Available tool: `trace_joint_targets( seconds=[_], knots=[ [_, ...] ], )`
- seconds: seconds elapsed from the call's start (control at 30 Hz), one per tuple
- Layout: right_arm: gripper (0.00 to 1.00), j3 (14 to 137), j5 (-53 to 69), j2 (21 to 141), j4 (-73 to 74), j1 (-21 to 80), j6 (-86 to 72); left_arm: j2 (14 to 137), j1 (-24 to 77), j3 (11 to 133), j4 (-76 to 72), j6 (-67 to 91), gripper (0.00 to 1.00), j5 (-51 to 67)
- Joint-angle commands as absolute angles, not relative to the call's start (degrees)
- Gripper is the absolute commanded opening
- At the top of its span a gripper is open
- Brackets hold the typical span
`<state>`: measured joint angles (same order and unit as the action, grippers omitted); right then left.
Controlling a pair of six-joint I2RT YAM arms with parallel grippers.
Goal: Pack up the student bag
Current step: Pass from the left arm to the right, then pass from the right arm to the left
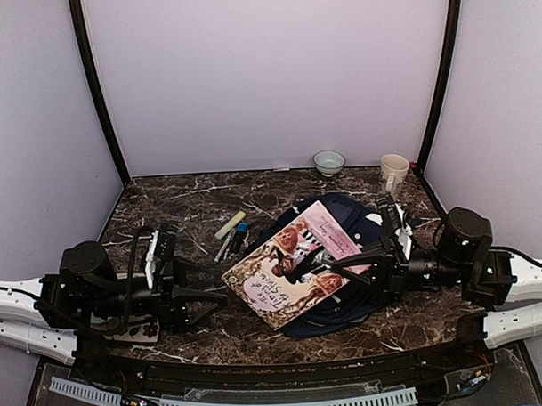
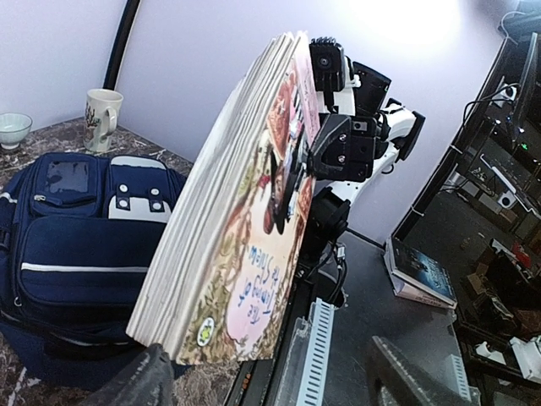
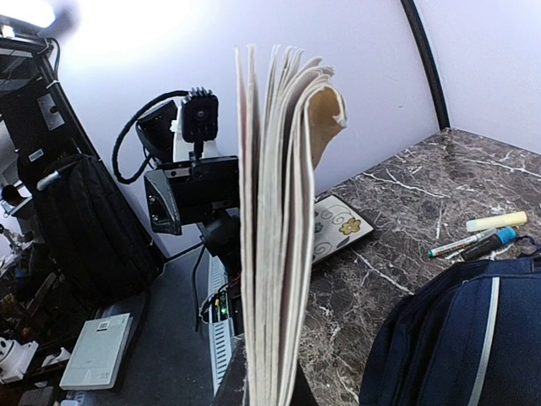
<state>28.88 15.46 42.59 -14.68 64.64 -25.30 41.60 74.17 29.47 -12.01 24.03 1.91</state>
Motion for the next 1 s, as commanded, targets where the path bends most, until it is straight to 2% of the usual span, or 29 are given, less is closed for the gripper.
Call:
trace_joint_targets(
  seconds=[0.0, 0.07, 0.17, 0.3, 0.4, 0.67, 0.73, 0.8, 0.93, 0.97],
  knots=[
    [0.00, 33.36, 19.87, 43.34, -17.05, 64.38, -24.19, 40.88, 74.39, 27.72, -16.11, 22.85, 0.86, -0.67],
    [0.00, 34.53, 20.04, 43.98, -16.49, 64.42, -23.94, 40.95, 74.42, 27.09, -17.06, 22.77, 0.93, -2.87],
    [0.00, 35.66, 19.69, 44.70, -15.69, 64.42, -23.24, 41.39, 74.44, 26.11, -18.84, 22.59, 0.97, -4.95],
    [0.00, 36.79, 21.72, 46.43, -16.17, 64.42, -23.12, 42.62, 74.41, 25.86, -21.29, 21.76, 0.95, -4.67],
    [0.00, 37.91, 22.33, 47.46, -16.21, 64.42, -23.03, 42.77, 74.41, 24.65, -25.58, 21.05, 0.89, -1.26],
    [0.00, 40.96, 25.21, 50.03, -17.47, 64.41, -22.43, 40.91, 74.37, 21.57, -32.89, 21.63, 0.57, 1.20],
    [0.00, 41.43, 25.54, 50.62, -17.36, 64.40, -22.32, 40.34, 74.43, 21.18, -33.47, 21.83, 0.44, 1.20],
    [0.00, 41.57, 25.63, 51.00, -17.40, 64.42, -22.34, 39.52, 74.40, 20.80, -33.69, 22.00, 0.23, 0.93],
    [0.00, 41.11, 25.51, 51.30, -17.89, 64.37, -22.90, 38.59, 74.42, 20.54, -32.93, 22.06, 0.03, 0.73],
    [0.00, 40.94, 25.24, 51.36, -17.92, 64.42, -23.06, 38.59, 74.44, 20.50, -32.71, 22.07, 0.00, 0.69]
  ],
)
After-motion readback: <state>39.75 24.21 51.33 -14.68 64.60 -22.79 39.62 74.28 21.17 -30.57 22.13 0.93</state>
